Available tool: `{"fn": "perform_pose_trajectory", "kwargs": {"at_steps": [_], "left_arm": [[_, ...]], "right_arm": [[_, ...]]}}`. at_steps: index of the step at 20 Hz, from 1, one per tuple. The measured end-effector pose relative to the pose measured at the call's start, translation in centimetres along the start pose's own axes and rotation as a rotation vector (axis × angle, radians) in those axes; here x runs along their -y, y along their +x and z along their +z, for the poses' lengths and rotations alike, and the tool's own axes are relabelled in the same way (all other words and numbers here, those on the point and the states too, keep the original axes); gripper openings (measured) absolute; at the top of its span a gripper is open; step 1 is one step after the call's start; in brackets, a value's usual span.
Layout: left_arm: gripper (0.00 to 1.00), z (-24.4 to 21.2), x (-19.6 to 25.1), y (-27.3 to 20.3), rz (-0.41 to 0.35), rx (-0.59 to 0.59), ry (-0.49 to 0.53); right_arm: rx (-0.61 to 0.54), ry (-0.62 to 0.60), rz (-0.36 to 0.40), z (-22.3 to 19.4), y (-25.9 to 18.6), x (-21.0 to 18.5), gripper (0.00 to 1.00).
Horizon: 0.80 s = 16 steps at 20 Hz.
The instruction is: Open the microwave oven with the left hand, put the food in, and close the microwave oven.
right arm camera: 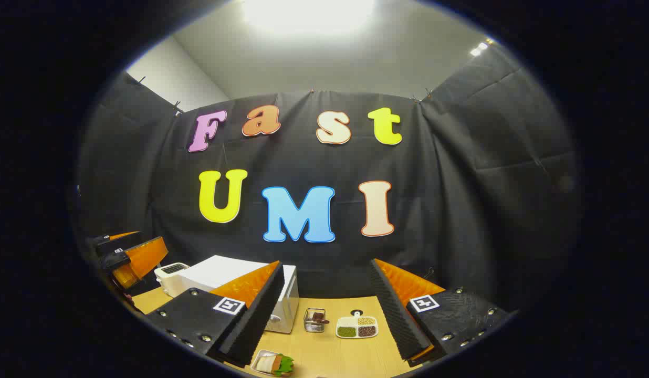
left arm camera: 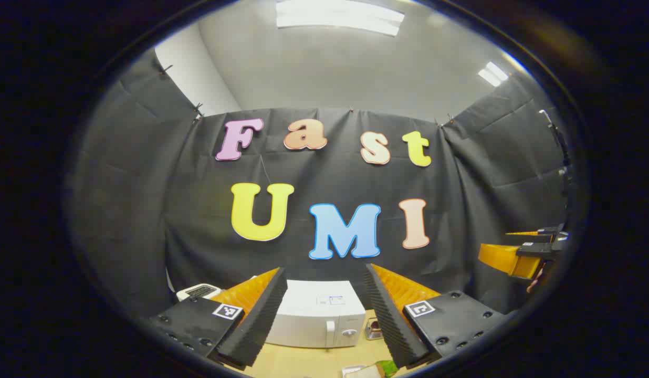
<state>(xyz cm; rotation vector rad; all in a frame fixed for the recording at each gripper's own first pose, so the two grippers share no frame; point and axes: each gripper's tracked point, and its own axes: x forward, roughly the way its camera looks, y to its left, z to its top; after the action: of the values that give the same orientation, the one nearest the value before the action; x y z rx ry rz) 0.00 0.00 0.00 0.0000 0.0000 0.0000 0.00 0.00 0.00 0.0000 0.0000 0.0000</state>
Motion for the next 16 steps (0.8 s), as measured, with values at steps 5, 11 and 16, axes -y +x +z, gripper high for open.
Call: {"fn": "perform_pose_trajectory", "kwargs": {"at_steps": [5, 11, 16], "left_arm": [[0.97, 0.1, 0.6, -0.2, 0.005, 0.011, 0.024], [0.97, -0.4, -0.3, 0.2, 0.002, 0.008, -0.002], [0.97, -1.2, -1.8, 0.2, -0.019, 0.009, -0.006]], "right_arm": [[0.007, 0.022, 0.010, 0.1, 0.4, 0.6, 0.98], [0.021, 0.020, -0.009, 0.6, 0.4, 0.6, 0.98], [0.011, 0.015, -0.042, -0.1, 0.1, -0.3, 0.98]]}}
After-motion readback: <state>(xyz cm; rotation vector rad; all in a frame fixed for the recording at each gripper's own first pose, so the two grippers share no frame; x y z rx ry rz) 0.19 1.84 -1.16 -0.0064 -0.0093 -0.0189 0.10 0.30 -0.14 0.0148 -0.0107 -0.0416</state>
